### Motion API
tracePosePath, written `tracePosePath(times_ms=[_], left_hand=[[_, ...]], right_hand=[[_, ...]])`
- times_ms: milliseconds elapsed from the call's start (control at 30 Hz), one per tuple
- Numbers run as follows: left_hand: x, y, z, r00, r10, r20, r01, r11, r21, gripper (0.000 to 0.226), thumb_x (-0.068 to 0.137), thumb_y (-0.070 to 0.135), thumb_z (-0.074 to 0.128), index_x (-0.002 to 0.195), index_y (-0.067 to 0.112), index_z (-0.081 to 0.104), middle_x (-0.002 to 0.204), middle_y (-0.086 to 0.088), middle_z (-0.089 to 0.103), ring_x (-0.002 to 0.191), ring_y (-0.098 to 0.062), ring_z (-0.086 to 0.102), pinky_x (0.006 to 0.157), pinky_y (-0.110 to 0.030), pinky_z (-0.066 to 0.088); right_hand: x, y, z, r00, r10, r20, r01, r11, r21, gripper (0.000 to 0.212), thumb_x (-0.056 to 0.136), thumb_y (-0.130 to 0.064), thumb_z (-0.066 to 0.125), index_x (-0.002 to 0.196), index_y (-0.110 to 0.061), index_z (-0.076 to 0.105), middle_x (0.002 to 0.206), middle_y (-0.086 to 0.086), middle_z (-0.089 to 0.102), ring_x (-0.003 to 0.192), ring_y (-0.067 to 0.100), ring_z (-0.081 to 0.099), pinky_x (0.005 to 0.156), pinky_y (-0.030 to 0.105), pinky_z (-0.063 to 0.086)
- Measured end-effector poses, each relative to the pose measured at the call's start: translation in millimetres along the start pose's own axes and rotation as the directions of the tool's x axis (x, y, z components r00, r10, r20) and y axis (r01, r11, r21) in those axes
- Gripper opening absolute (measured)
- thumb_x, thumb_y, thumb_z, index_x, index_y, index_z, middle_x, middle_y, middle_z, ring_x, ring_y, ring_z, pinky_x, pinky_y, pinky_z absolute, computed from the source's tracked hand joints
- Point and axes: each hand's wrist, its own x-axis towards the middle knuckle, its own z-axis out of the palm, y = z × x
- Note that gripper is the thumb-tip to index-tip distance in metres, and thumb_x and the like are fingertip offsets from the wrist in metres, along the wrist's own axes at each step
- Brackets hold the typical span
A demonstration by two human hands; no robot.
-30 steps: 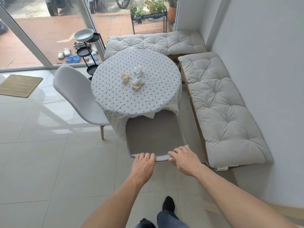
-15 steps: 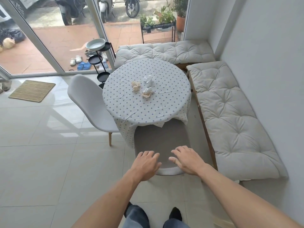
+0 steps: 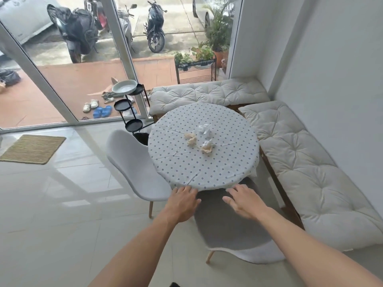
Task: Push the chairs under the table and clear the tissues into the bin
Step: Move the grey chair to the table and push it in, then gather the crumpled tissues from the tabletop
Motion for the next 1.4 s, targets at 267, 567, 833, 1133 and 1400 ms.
tracePosePath(times_ms=[267,567,833,1133,1400], left_hand=[[17.7,-87.1,-41.8,1.0,0.017,-0.012,-0.017,1.0,-0.002,0.052,0.11,0.046,0.035,0.153,0.017,0.039,0.157,-0.011,0.046,0.147,-0.033,0.04,0.119,-0.049,0.034],[92.3,-136.9,-57.7,0.999,0.043,0.013,-0.043,0.999,-0.003,0.052,0.108,0.045,0.036,0.153,0.018,0.039,0.157,-0.011,0.045,0.145,-0.033,0.04,0.118,-0.049,0.032],[213.4,-172.4,-62.4,0.994,0.081,0.076,-0.081,0.997,-0.003,0.057,0.11,0.046,0.037,0.159,0.017,0.031,0.164,-0.014,0.036,0.152,-0.034,0.032,0.123,-0.052,0.027],[367.6,-182.9,-51.1,0.976,0.121,0.18,-0.114,0.992,-0.047,0.056,0.111,0.043,0.037,0.16,0.018,0.027,0.168,-0.017,0.027,0.154,-0.037,0.027,0.124,-0.054,0.026],[418.7,-181.8,-15.5,0.935,0.179,0.308,-0.177,0.984,-0.035,0.054,0.107,0.022,0.05,0.157,0.015,0.029,0.17,-0.02,0.016,0.156,-0.041,0.02,0.121,-0.054,0.034]], right_hand=[[58.6,-58.8,-23.3,0.997,0.046,-0.064,-0.04,0.995,0.095,0.056,0.104,-0.057,0.036,0.147,-0.023,0.048,0.151,0.005,0.049,0.138,0.028,0.042,0.113,0.048,0.038],[142.6,-57.3,-37.4,0.991,0.131,-0.025,-0.126,0.981,0.148,0.056,0.105,-0.055,0.034,0.149,-0.022,0.044,0.155,0.007,0.042,0.141,0.028,0.038,0.113,0.049,0.036],[252.8,-30.4,-31.9,0.986,0.169,0.006,-0.168,0.97,0.174,0.056,0.103,-0.05,0.044,0.15,-0.02,0.04,0.157,0.012,0.039,0.142,0.032,0.037,0.112,0.049,0.038],[367.0,8.0,-11.2,0.983,0.144,0.111,-0.159,0.977,0.142,0.065,0.103,-0.039,0.051,0.16,-0.021,0.025,0.17,0.014,0.012,0.157,0.034,0.006,0.124,0.048,0.017],[386.9,21.9,-2.9,0.993,0.112,0.019,-0.114,0.979,0.169,0.048,0.088,0.001,0.059,0.132,-0.018,0.057,0.146,0.01,0.048,0.131,0.03,0.045,0.094,0.037,0.051]])
